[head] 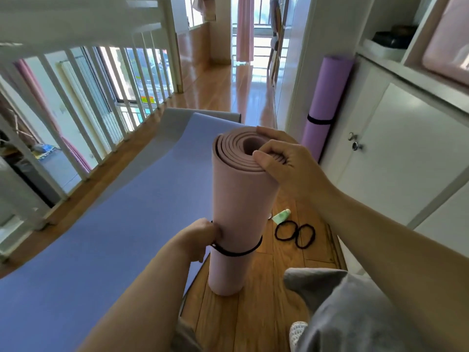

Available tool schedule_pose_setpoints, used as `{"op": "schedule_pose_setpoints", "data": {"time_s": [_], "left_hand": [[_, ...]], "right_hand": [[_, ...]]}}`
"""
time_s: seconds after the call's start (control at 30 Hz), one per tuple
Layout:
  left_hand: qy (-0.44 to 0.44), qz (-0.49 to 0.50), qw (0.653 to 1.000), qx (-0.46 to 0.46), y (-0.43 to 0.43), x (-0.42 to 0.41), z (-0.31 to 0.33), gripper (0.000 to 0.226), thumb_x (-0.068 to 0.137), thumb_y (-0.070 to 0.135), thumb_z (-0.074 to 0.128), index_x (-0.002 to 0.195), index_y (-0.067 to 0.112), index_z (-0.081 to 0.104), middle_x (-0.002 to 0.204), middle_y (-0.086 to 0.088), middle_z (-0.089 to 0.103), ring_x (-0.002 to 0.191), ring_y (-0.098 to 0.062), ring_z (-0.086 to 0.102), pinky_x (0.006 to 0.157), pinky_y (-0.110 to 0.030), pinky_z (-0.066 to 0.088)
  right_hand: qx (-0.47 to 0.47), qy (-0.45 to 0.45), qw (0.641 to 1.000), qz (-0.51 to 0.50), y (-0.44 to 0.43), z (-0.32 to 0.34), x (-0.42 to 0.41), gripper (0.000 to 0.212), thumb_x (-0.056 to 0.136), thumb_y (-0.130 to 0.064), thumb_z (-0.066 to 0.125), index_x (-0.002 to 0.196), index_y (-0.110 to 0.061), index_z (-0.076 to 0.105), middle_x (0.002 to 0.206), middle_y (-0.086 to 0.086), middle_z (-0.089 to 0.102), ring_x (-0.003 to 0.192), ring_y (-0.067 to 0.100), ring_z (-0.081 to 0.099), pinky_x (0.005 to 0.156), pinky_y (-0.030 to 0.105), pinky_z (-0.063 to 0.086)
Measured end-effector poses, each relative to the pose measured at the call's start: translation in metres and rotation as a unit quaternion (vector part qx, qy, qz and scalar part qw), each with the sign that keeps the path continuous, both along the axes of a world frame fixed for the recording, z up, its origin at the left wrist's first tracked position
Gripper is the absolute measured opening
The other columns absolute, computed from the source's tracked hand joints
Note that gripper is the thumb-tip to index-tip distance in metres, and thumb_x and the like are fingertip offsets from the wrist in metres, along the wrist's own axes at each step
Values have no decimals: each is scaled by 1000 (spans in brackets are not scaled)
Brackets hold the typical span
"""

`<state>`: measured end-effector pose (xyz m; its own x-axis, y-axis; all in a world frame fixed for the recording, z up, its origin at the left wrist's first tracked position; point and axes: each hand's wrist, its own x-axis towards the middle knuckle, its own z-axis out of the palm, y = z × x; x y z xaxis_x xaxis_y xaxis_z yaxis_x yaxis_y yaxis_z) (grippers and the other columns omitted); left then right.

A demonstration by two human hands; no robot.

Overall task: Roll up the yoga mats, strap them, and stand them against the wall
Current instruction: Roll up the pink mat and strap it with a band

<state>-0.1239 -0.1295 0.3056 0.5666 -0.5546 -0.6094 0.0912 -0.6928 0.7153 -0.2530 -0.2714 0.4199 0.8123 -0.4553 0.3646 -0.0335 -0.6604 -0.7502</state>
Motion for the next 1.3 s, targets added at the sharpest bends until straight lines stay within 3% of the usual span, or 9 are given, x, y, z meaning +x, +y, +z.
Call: {"op": "schedule_pose_setpoints", "data": {"time_s": [0.17,0.33,0.47,0.63,0.77,0.87,1.03,1.23,1.3], "left_hand": [[154,154,971,-96,18,-7,19,16,93,0,39,94,-4,54,119,-28,56,108,-39,57,100,-71,25],[112,196,953,-201,27,-26,69,43,102,39,39,133,10,49,132,-10,53,122,-31,49,98,-66,32],[40,142,948,-283,34,-54,126,46,91,63,39,116,27,52,120,1,53,114,-21,48,90,-58,43],[-140,118,948,-260,41,-78,132,38,87,29,65,117,23,44,97,4,54,83,-8,53,76,-39,53],[-125,125,945,-275,57,-90,135,35,85,14,62,114,25,46,92,3,55,79,-10,56,59,-28,47],[-175,88,940,-280,61,-106,133,35,82,11,65,111,22,50,94,2,58,82,-11,59,67,-24,50],[-309,58,908,-279,52,-114,142,44,82,9,66,124,10,52,104,0,55,87,-10,54,61,-6,40],[-328,36,885,-329,-3,-86,184,49,79,11,67,127,14,53,112,-4,58,101,-19,58,79,-24,47],[-326,21,884,-334,-33,-70,198,52,80,13,67,130,15,50,111,-1,58,98,-16,58,73,-18,47]], "right_hand": [[-13,6,1000,15,9,1,-8,10,91,-31,62,85,-26,68,143,-9,45,128,7,44,102,19,27],[-32,16,999,9,18,2,-19,11,90,-35,61,89,-26,67,146,-9,41,128,5,40,102,18,25],[-73,51,995,36,33,3,-31,35,76,-61,62,98,-34,61,148,-14,32,133,8,33,113,34,27],[-263,133,952,80,53,5,-57,82,64,-64,73,136,-40,40,154,-14,10,137,15,21,110,26,21],[-294,143,938,114,52,22,-75,83,60,-60,77,132,-44,38,155,-14,-1,140,24,26,108,42,36],[-337,231,899,159,58,35,-81,81,62,-55,80,132,-44,40,154,-15,-10,140,29,24,109,41,35],[-365,232,888,158,57,45,-84,59,64,-52,75,118,-37,58,148,-6,12,121,25,41,97,38,44],[-401,194,892,68,10,85,-74,58,66,-53,74,119,-33,58,153,-5,8,125,24,41,94,38,46],[-410,190,891,39,-17,98,-61,58,67,-52,74,118,-31,59,154,-2,9,125,25,42,96,36,44]]}}
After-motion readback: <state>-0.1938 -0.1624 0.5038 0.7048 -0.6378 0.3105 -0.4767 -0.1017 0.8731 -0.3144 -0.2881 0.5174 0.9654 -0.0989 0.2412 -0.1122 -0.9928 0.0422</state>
